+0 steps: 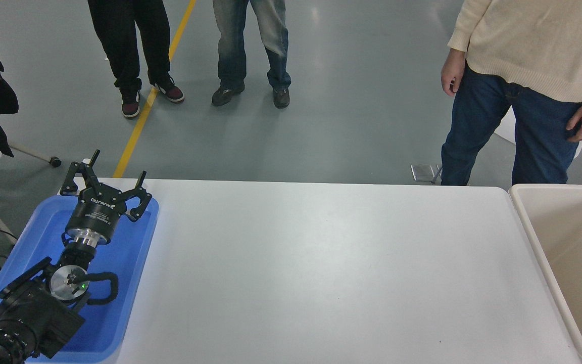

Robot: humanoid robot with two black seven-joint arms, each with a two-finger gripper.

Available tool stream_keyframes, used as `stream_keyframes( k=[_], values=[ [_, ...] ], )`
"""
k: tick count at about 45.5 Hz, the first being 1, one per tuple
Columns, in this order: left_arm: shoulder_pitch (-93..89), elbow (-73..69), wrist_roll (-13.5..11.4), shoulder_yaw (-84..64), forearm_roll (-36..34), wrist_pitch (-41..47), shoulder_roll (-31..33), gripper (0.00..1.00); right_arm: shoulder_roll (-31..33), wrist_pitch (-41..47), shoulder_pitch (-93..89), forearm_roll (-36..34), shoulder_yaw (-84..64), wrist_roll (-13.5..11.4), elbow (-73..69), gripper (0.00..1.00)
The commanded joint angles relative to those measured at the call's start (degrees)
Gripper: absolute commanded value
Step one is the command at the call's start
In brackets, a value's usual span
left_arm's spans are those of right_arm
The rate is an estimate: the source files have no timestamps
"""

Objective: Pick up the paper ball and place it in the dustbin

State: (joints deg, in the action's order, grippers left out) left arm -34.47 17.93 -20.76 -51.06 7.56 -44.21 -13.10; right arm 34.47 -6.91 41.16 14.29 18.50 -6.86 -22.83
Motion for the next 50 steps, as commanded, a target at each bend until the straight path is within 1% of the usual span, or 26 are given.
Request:
stream_keyframes(
  k=[1, 3, 5, 10, 16, 19, 23, 24, 25, 30, 34, 40, 43, 45, 50],
  values=[
    [0.02, 0.0, 0.02, 0.0, 0.0, 0.0, 0.0, 1.0, 1.57, 2.69, -5.03, -0.05, 25.08, 0.09, -9.42, 1.0],
    [-0.07, 0.0, 0.02, 0.0, 0.0, 0.0, 0.0, 1.0, 1.48, 3.39, -6.7, -0.05, 28.68, 0.53, -11.44, 1.0],
    [-0.07, 0.0, 0.02, 0.0, 0.0, 0.0, 0.0, 1.0, 1.39, 4.7, -8.2, -0.05, 31.68, 1.93, -13.63, 1.0],
    [-0.07, 0.0, 0.02, 0.0, 0.09, 0.0, 0.0, 1.0, 0.95, 7.34, -11.62, -0.05, 35.46, 9.05, -17.86, 1.0],
    [-0.07, 0.08, 0.02, 0.0, 0.0, -0.08, 0.09, 1.0, -0.28, 10.94, -13.39, -0.14, 36.35, 17.57, -20.32, 1.0],
    [-0.07, 0.0, 0.02, 0.0, 0.0, 0.0, 0.09, 1.0, -1.42, 14.01, -14.09, -0.49, 36.44, 21.18, -20.76, 1.0],
    [-0.07, 0.0, 0.02, 0.0, 0.0, -0.08, 0.0, 1.0, -3.09, 18.5, -14.79, -0.49, 36.87, 25.05, -20.94, 1.0],
    [-0.07, 0.08, 0.02, 0.0, 0.0, -0.08, 0.0, 1.0, -3.79, 19.55, -15.06, -0.49, 36.96, 25.75, -20.94, 1.0],
    [-0.07, 0.0, 0.02, 0.0, 0.0, -0.08, 0.09, 1.0, -5.54, 22.0, -15.32, -0.58, 37.31, 26.98, -20.94, 1.0],
    [-0.07, 0.08, 0.02, 0.0, 0.0, -0.08, 0.09, 1.0, -9.32, 24.57, -16.72, -0.49, 39.59, 27.6, -21.29, 1.0],
    [-0.07, 0.08, 0.02, 0.0, 0.0, -0.08, 0.09, 1.0, -13.72, 23.87, -17.78, -0.32, 41.27, 29.01, -21.64, 1.0],
    [-0.07, 0.0, 0.02, 0.0, 0.0, -0.08, 0.09, 1.0, -18.99, 21.24, -17.87, -0.05, 42.94, 33.75, -21.64, 1.0],
    [-0.07, 0.08, 0.02, 0.0, 0.0, -0.08, 0.09, 1.0, -20.75, 19.31, -17.78, 0.12, 43.03, 35.33, -21.73, 1.0],
    [-0.07, 0.0, 0.02, 0.0, 0.0, -0.08, 0.09, 1.0, -21.63, 18.07, -17.61, 0.39, 43.03, 35.78, -21.73, 1.0],
    [-0.07, 0.0, 0.11, 0.0, 0.0, -0.08, 0.09, 1.0, -22.08, 16.75, -17.52, 0.65, 43.03, 35.78, -21.82, 1.0]
  ],
)
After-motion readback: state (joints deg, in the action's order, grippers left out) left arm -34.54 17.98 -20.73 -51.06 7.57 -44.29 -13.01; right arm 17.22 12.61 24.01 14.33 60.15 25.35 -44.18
